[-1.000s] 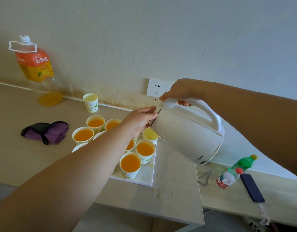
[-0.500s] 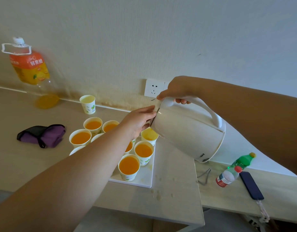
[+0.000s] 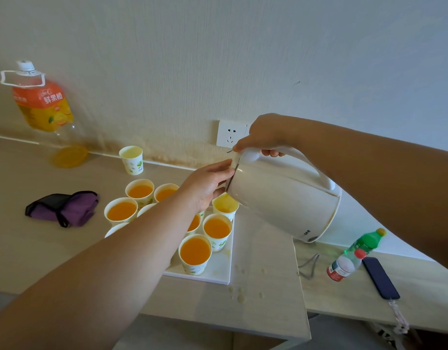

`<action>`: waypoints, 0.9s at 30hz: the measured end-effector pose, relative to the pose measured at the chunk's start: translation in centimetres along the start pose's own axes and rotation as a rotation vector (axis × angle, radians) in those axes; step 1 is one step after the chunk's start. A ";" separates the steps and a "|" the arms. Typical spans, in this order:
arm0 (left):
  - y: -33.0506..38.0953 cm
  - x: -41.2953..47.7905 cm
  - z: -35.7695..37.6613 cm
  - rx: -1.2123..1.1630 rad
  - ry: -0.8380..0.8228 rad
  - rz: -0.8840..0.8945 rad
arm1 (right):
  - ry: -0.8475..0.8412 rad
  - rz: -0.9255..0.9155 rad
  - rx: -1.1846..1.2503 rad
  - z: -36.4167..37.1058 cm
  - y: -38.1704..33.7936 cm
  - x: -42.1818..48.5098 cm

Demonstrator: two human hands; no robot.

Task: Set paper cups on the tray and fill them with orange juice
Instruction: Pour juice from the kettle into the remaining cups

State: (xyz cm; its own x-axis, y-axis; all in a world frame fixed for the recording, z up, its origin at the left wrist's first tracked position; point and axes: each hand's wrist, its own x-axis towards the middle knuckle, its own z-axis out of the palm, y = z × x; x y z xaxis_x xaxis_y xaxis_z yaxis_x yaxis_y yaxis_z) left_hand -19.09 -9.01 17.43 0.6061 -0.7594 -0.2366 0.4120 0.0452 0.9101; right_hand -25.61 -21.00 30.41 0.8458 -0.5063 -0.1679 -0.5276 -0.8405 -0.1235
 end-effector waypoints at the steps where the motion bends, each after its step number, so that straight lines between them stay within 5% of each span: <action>1: 0.0 0.1 0.0 0.003 -0.004 0.001 | -0.001 -0.001 -0.003 0.0 0.0 -0.1; 27: 0.0 0.7 0.2 -0.051 -0.059 0.021 | 0.014 -0.010 -0.024 -0.4 -0.3 0.3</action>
State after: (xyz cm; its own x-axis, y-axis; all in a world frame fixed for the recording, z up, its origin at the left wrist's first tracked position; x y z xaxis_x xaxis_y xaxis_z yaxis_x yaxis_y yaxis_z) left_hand -18.80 -9.63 17.32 0.5742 -0.7950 -0.1958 0.4347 0.0933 0.8958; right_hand -25.19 -21.00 30.77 0.8523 -0.5002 -0.1528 -0.5171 -0.8499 -0.1020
